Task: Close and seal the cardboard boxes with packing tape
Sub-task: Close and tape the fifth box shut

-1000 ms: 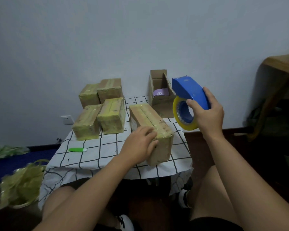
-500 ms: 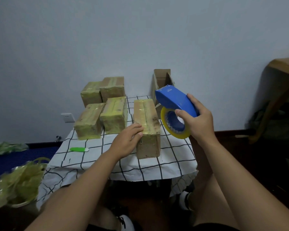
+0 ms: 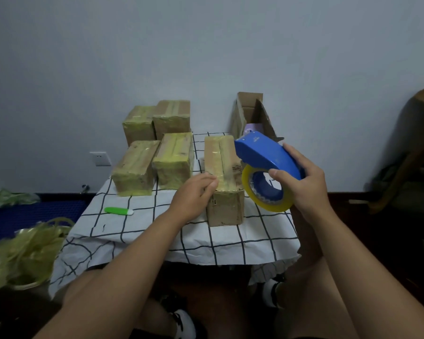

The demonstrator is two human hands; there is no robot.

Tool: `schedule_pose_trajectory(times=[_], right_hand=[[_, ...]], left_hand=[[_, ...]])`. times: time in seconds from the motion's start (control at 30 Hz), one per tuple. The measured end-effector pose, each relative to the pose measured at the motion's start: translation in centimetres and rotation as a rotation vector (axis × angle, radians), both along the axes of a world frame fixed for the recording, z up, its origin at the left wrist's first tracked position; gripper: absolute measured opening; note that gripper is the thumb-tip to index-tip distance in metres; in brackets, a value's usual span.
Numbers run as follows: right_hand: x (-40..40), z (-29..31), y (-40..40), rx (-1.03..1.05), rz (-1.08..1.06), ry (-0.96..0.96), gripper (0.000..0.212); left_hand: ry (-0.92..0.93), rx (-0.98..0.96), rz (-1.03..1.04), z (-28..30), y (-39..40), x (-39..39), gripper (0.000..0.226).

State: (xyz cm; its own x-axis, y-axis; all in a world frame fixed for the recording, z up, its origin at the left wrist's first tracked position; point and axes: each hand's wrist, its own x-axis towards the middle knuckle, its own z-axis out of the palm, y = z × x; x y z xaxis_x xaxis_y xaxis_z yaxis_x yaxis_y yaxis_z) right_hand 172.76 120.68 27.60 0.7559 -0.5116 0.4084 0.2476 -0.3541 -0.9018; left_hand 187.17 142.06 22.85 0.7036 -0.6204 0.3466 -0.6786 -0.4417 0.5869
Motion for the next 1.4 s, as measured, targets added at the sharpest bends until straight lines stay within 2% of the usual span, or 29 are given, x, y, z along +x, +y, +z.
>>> schedule_pose_trajectory(times=[0.13,0.23,0.3,0.37,0.43,0.5,0.57,0.63,0.73,0.8,0.97,1.13,1.27,1.4], right_hand=[[-0.8,0.3,-0.4,0.027,-0.011,-0.014,0.057],[-1.6,0.7,-0.7,0.050,0.039,-0.011,0.058],[-2.2,1.2,-0.7,0.046,0.103,-0.001,0.060],[-2.7,1.6,-0.5,0.042,0.157,0.010,0.062],[-2.9,1.8,-0.3,0.054,0.210,0.008,0.064],[-2.9,2.0,-0.1,0.073,0.252,0.005,0.062],[-2.8,2.2,0.1,0.074,0.284,0.008,0.061],[-2.7,2.3,0.2,0.066,0.309,0.015,0.061],[-2.5,2.2,0.1,0.057,0.337,0.019,0.061],[-2.3,2.1,0.0,0.047,0.348,0.027,0.061],[-2.0,2.2,-0.7,-0.057,0.378,0.109,0.064],[-1.6,3.2,-2.5,-0.222,0.439,0.244,0.061],[-1.6,5.7,-6.1,-0.339,0.404,0.333,0.062],[-0.3,5.3,-7.2,-0.426,0.459,0.463,0.059]], left_hand=[[0.077,0.076,-0.089,-0.3,0.6,-0.5,0.042],[0.239,0.101,-0.113,0.5,1.0,-0.8,0.056],[0.319,-0.017,-0.105,1.5,0.8,-1.6,0.059],[0.341,-0.202,-0.012,2.8,0.0,-2.8,0.043],[0.518,-0.359,0.129,4.3,-1.0,-3.6,0.034],[0.799,-0.400,0.168,5.6,-1.4,-4.1,0.054],[0.965,-0.341,0.092,6.4,-1.0,-4.4,0.065],[1.067,-0.348,0.022,6.8,-0.5,-4.7,0.058],[1.163,-0.506,-0.006,7.3,-0.1,-4.9,0.028],[1.190,-0.566,-0.005,7.4,0.2,-4.7,0.014],[1.194,-0.520,0.017,7.8,1.1,-4.0,0.007],[0.900,-0.273,0.107,8.5,1.0,-2.9,0.011],[0.801,-0.264,0.230,8.7,2.3,-0.8,0.010],[0.697,-0.209,0.355,5.7,1.3,-0.5,0.018]])
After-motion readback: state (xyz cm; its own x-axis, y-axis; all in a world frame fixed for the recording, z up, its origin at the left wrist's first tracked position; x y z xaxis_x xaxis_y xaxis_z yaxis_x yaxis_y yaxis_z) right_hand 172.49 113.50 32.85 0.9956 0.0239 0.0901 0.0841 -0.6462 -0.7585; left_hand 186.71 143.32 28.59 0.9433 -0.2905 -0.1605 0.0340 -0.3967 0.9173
